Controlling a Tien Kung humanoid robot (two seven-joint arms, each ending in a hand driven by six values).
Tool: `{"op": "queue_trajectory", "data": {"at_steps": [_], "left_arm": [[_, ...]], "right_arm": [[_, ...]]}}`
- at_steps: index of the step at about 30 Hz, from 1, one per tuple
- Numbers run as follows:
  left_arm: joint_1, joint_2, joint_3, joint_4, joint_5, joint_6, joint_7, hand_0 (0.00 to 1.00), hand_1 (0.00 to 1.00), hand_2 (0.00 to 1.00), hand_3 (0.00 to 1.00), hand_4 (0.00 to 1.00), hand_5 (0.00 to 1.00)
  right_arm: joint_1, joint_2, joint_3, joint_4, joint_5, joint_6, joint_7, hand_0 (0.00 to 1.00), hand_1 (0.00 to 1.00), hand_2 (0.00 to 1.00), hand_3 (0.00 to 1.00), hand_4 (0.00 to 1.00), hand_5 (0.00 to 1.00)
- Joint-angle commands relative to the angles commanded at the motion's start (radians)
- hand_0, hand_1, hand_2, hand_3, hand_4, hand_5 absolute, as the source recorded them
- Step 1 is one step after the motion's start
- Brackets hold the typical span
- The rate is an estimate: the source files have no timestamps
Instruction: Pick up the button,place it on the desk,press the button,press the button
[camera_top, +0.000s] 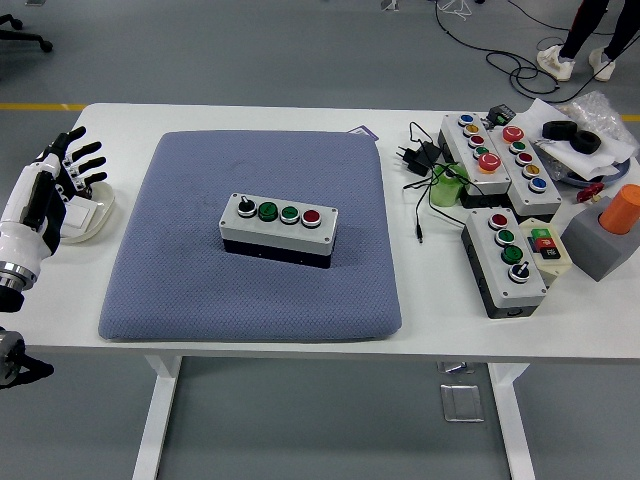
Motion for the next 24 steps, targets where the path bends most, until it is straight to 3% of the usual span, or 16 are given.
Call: {"op": "queue_trajectory", "data": {"at_steps": [8, 18, 24], "left_arm": [[0.02, 0.008, 0.029, 0.006, -0.024, 0.011, -0.001, 0.713, 0.799, 0.852, 0.889, 0.637, 0.998], [0.011, 0.012, 0.068, 0.017, -0.075, 0.015, -0.003, 0.714, 0.799, 0.85, 0.888, 0.64, 0.998], [0.037, 0.026, 0.066, 0.022, -0.103, 0.025, -0.002, 0.712, 0.799, 0.85, 0.888, 0.639, 0.998]], "right_arm": [[-0.009, 0.001, -0.012, 0.0, 0.026, -0.007, 0.008, 0.627, 0.477, 0.539, 0.582, 0.28, 0.022], [-0.038, 0.007, -0.03, 0.0, 0.065, -0.015, 0.019, 0.627, 0.477, 0.539, 0.582, 0.279, 0.022], [-0.046, 0.005, -0.033, 0.0, 0.07, -0.014, 0.018, 0.627, 0.477, 0.539, 0.582, 0.279, 0.022]]}}
